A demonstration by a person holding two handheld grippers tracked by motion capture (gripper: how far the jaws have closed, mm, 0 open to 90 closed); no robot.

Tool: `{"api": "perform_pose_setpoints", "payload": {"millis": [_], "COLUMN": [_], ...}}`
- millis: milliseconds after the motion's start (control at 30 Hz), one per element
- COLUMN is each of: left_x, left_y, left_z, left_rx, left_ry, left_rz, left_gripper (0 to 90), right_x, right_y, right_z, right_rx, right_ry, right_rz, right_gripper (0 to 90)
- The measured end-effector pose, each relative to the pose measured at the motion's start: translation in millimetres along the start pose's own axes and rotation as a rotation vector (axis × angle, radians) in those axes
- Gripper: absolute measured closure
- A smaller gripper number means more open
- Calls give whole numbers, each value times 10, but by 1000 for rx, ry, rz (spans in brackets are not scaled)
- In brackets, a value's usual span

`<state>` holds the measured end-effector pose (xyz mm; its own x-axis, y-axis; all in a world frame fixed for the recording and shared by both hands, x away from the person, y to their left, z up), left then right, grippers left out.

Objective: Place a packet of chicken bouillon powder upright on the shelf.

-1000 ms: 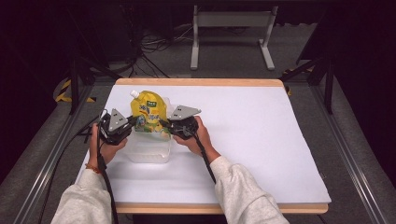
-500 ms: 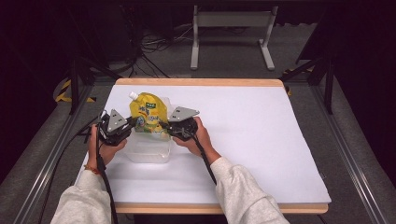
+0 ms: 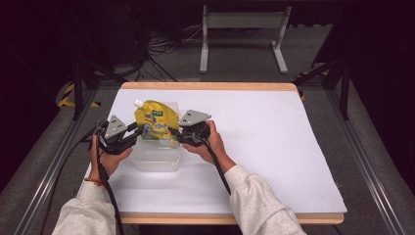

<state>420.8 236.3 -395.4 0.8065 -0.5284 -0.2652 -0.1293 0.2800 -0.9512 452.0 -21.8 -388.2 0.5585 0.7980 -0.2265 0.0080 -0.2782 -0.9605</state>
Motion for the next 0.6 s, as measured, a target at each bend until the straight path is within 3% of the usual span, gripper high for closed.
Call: {"api": "perform_pose_setpoints", "payload": {"millis": [233,433,600], "left_x": [-52,-109,-169], "left_y": [-15,-31,-38], "left_z": [-14,-63,-134], "left_rx": [-20,-27,-28], "left_ry": [6,5,11], "left_rz": [-18,-28,-29], "left_gripper": [661,622,577], "right_x": [-80,-129,-191], "right_y": [-85,-117,-127], "right_z": [-23,2,-13], "right_rx": [18,-14,-10], "right_ry": [-1,14,21], "right_rz": [-24,5,14], "right_gripper": [624,610,582]}}
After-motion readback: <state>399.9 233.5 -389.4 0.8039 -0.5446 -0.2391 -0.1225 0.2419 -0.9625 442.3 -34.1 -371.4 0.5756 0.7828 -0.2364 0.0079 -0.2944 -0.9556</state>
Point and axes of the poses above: each handheld gripper's, and its own axes: x roughly forward along the jaws, y roughly out of its underside, z roughly to its left, the point moved 1 cm from there along x, roughly forward along the jaws, and after that the axes turned 12 degrees about -z, right-handed, at the moved point
